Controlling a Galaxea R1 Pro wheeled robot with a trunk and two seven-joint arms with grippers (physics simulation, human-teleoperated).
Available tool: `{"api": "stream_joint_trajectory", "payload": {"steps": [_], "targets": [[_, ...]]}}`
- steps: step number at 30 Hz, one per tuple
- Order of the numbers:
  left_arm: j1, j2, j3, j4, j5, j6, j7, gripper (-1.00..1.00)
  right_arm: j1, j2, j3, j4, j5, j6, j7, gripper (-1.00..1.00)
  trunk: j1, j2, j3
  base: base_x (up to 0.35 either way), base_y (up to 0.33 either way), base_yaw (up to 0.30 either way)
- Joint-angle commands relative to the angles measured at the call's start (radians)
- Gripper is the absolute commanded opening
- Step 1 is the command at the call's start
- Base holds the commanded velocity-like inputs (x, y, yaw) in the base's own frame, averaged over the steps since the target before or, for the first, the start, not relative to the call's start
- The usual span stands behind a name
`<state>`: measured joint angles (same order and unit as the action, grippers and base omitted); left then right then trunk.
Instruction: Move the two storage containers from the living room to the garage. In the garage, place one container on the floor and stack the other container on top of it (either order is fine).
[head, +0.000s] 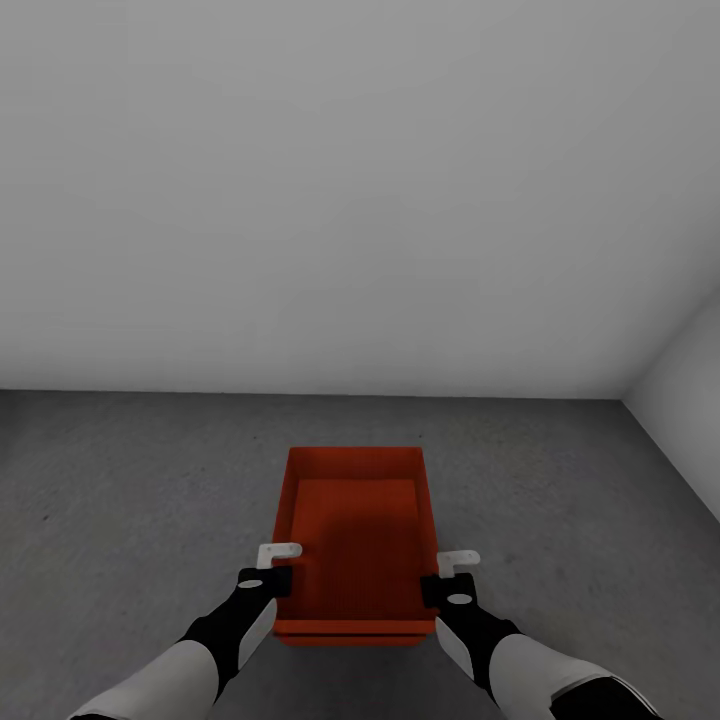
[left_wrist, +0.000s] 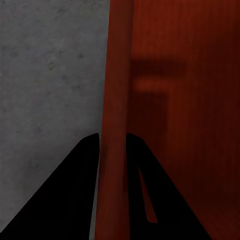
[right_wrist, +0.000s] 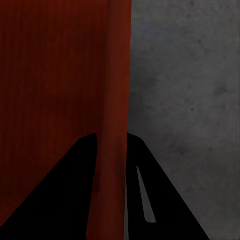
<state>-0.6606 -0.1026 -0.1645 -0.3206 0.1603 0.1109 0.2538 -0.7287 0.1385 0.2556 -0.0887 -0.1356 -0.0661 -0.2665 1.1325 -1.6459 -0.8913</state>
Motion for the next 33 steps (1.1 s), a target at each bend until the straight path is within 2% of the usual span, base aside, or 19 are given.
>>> {"api": "stream_joint_trajectory", "payload": {"steps": [1, 20, 24, 33], "targets": [[-0.001, 0.000, 0.028, -0.075, 0.050, 0.009, 0.025, -1.00, 0.000, 0.033, -0.024, 0.003, -0.019, -0.004, -0.002, -1.00, 0.000, 0.000, -0.001, 0.004, 0.000, 0.000], [-0.001, -0.001, 0.028, -0.076, 0.050, 0.009, 0.025, -1.00, 0.000, 0.033, -0.024, 0.003, -0.019, -0.004, -0.002, -1.00, 0.000, 0.000, -0.001, 0.000, 0.000, 0.000], [-0.001, -0.001, 0.028, -0.075, 0.051, 0.009, 0.025, -1.00, 0.000, 0.033, -0.023, 0.003, -0.019, -0.004, -0.002, -1.00, 0.015, -0.028, -0.013, 0.000, 0.000, 0.000], [-0.001, 0.000, 0.028, -0.075, 0.051, 0.009, 0.024, -1.00, 0.000, 0.033, -0.024, 0.003, -0.018, -0.004, -0.002, -1.00, 0.015, -0.028, -0.013, 0.000, 0.000, 0.000]]}}
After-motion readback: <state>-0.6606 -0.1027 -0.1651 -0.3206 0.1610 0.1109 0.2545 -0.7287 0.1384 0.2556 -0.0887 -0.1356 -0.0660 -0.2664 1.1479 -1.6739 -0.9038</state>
